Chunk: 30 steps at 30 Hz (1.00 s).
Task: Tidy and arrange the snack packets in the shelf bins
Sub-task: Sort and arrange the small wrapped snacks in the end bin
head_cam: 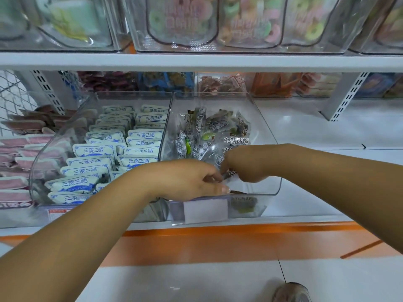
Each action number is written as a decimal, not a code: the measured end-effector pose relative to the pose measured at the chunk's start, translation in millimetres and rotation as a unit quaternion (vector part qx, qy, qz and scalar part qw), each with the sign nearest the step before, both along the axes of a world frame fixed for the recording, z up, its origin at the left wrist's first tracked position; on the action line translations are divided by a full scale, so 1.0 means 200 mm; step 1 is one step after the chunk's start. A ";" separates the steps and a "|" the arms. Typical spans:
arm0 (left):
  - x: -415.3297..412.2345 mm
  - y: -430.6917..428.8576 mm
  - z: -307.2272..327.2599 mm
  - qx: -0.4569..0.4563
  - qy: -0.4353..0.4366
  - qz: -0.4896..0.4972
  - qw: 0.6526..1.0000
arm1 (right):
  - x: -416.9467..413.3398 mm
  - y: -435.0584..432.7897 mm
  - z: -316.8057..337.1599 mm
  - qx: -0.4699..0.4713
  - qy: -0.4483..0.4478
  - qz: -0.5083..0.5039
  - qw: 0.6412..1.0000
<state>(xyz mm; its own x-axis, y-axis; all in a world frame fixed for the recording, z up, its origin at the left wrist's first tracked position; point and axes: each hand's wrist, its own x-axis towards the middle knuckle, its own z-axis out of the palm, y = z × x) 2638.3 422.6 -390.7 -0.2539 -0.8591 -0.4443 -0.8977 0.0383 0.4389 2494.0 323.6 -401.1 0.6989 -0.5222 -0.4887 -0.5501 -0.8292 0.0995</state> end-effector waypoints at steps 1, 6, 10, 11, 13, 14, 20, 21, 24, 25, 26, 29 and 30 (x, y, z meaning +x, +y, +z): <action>0.00 0.00 -0.01 -0.003 0.003 0.003 1.000 | 0.00 0.00 0.01 0.014 -0.011 -0.004 1.000; 0.00 0.01 -0.03 -0.041 0.004 0.036 0.999 | -0.02 0.02 0.06 0.055 -0.044 -0.065 0.995; 0.00 0.03 -0.03 -0.080 0.056 0.104 0.990 | -0.03 -0.02 0.11 0.140 -0.122 -0.151 0.971; 0.00 0.03 -0.03 -0.096 0.072 0.126 0.985 | -0.02 -0.03 0.12 0.162 -0.139 -0.167 0.963; -0.01 0.02 -0.04 -0.149 0.071 0.154 0.974 | -0.02 -0.06 0.14 0.199 -0.167 -0.197 0.945; -0.01 0.01 -0.05 -0.178 0.067 0.163 0.968 | -0.02 -0.07 0.15 0.216 -0.174 -0.206 0.938; -0.02 0.00 -0.10 -0.250 0.094 0.210 0.941 | -0.03 -0.03 0.15 0.103 -0.173 -0.161 0.966; -0.02 -0.01 -0.11 -0.256 0.094 0.214 0.938 | -0.03 -0.01 0.14 0.057 -0.176 -0.136 0.973; -0.03 -0.02 -0.11 -0.267 0.105 0.223 0.932 | -0.06 0.05 0.13 -0.045 -0.214 -0.078 0.973; -0.03 -0.02 -0.10 -0.268 0.111 0.227 0.930 | -0.08 0.06 0.13 -0.064 -0.224 -0.073 0.970; -0.03 -0.02 -0.10 -0.264 0.121 0.233 0.928 | -0.09 0.06 0.14 -0.076 -0.227 -0.071 0.968; -0.02 -0.02 -0.09 -0.246 0.172 0.262 0.917 | -0.11 0.06 0.14 -0.093 -0.195 -0.074 0.974; -0.02 -0.02 -0.08 -0.242 0.189 0.271 0.912 | -0.11 0.06 0.15 -0.090 -0.176 -0.069 0.978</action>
